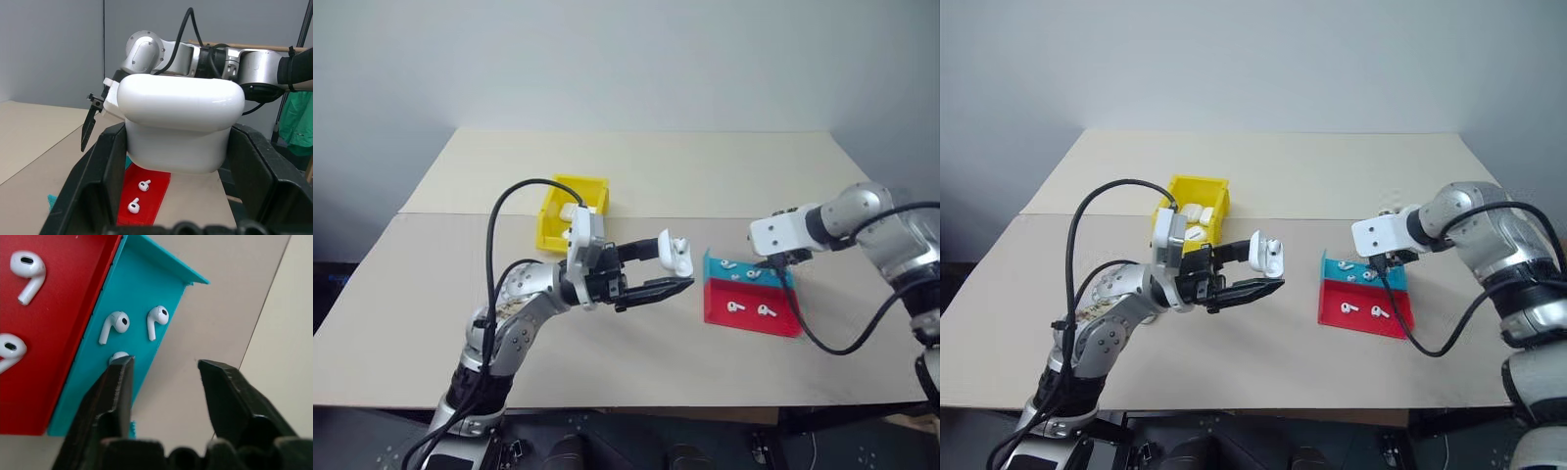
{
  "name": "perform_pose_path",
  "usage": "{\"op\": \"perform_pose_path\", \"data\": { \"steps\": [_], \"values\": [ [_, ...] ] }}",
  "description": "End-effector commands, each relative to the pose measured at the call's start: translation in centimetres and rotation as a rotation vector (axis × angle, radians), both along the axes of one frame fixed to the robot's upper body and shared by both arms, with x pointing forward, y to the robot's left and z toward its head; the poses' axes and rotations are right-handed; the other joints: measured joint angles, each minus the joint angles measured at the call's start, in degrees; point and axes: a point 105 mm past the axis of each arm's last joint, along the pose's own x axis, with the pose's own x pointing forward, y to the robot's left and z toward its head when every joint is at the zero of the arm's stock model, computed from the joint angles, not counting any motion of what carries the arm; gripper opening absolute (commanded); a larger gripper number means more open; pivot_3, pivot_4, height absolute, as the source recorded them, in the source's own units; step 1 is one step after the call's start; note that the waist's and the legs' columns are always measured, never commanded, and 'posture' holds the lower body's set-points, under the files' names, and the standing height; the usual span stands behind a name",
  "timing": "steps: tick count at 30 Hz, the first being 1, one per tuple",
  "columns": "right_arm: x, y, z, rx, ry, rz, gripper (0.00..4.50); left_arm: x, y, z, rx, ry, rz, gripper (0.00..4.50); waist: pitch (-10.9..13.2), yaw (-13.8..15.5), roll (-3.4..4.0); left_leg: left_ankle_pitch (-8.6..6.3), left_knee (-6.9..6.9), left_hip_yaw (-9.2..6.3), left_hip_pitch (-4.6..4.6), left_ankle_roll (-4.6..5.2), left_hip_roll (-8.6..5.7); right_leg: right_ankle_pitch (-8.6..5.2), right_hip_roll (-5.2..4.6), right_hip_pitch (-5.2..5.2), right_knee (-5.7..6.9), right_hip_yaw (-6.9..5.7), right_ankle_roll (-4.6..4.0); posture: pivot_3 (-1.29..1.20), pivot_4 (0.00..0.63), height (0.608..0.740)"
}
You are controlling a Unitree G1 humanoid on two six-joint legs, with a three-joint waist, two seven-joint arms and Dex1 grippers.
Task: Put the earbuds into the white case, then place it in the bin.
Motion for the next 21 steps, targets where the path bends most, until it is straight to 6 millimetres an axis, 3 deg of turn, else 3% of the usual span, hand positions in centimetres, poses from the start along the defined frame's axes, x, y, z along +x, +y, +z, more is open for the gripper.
{"op": "perform_pose_path", "data": {
  "steps": [1, 9, 21],
  "values": [
    [0.1, -0.3, 0.6, -0.073, 0.015, 0.07, 2.47, -0.7, 0.0, 1.2, -0.025, -0.062, -0.008, 2.78, 0.0, 0.01, 0.0, 0.0, 0.0, 0.0, 0.0, 0.0, 0.0, 0.0, 0.0, 0.0, 0.01, 0.0, 0.0, 0.0, 0.15, 0.74],
    [1.2, -0.2, -0.1, -0.229, 0.049, 0.128, 2.47, -0.6, -0.2, 1.3, -0.031, -0.064, -0.014, 2.78, 0.03, 0.0, 0.06, 0.05, 0.0, 0.0, 0.02, -0.08, 0.0, 0.0, -0.01, 0.01, 0.05, 0.0, -0.01, 0.0, 0.15, 0.74],
    [1.8, -0.2, -1.8, -0.324, 0.088, 0.134, 2.47, -0.9, -0.2, 1.2, -0.046, -0.064, 0.018, 2.78, 0.07, 0.01, 0.14, 0.09, 0.0, 0.0, 0.05, -0.15, 0.01, 0.0, -0.01, 0.01, 0.1, -0.01, -0.01, 0.0, 0.15, 0.74]
  ]
}}
